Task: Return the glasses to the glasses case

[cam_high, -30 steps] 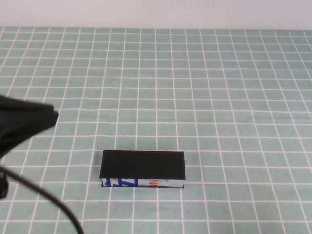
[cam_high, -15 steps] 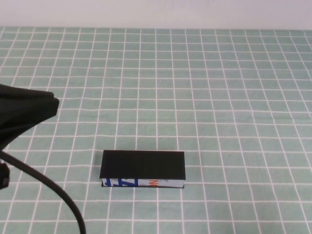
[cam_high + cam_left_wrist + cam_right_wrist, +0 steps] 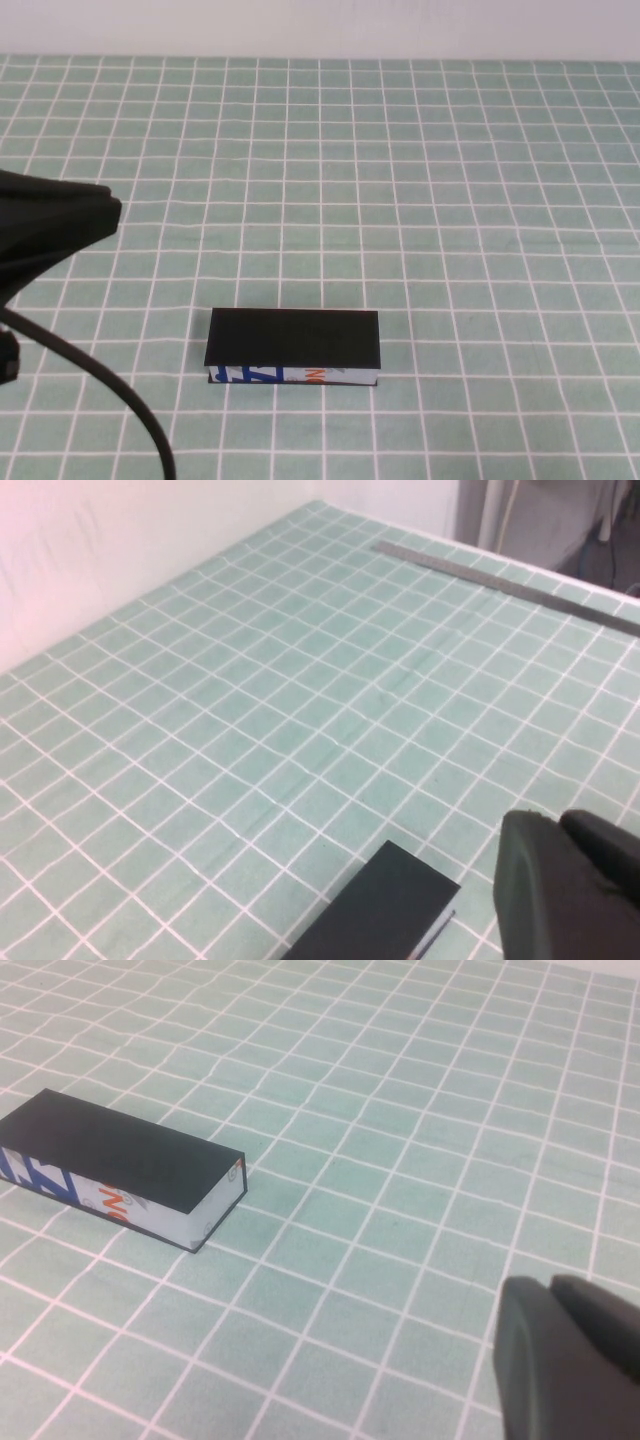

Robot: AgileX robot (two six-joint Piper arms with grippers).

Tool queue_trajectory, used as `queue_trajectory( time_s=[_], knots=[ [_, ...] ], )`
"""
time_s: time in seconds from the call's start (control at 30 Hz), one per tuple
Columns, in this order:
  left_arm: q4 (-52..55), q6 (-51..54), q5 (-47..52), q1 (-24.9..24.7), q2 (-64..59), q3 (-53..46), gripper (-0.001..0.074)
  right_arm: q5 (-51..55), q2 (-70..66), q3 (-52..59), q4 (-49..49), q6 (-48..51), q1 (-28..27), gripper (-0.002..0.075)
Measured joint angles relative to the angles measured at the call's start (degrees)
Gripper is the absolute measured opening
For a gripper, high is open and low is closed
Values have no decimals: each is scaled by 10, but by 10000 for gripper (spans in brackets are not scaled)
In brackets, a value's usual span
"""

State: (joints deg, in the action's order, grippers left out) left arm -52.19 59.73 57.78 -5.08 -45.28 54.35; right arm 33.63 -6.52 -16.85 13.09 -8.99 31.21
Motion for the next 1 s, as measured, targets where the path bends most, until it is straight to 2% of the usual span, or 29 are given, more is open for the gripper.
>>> queue_trajectory(
  time_s=[0.13, 0.3, 0.4, 0.5, 0.63, 0.73, 0.83, 1.0],
  knots=[
    [25, -14, -11, -9, 16, -1, -2, 0, 0, 0, 0, 0, 0, -11],
    [152, -75, -18, -74, 90, -11, -2, 0, 0, 0, 0, 0, 0, -11],
    [226, -132, -59, -84, 150, -44, -2, 0, 0, 0, 0, 0, 0, -11],
    [320, -220, -159, -78, 214, -119, -2, 0, 0, 0, 0, 0, 0, -11],
    [506, -449, -306, -61, 315, -245, -2, 0, 0, 0, 0, 0, 0, -11],
    [613, -576, -368, -59, 385, -328, -2, 0, 0, 0, 0, 0, 0, -11],
    [633, -620, -394, -59, 435, -398, -2, 0, 0, 0, 0, 0, 0, -11],
    [640, -629, -407, -59, 458, -497, -2, 0, 0, 0, 0, 0, 0, -11]
  ],
)
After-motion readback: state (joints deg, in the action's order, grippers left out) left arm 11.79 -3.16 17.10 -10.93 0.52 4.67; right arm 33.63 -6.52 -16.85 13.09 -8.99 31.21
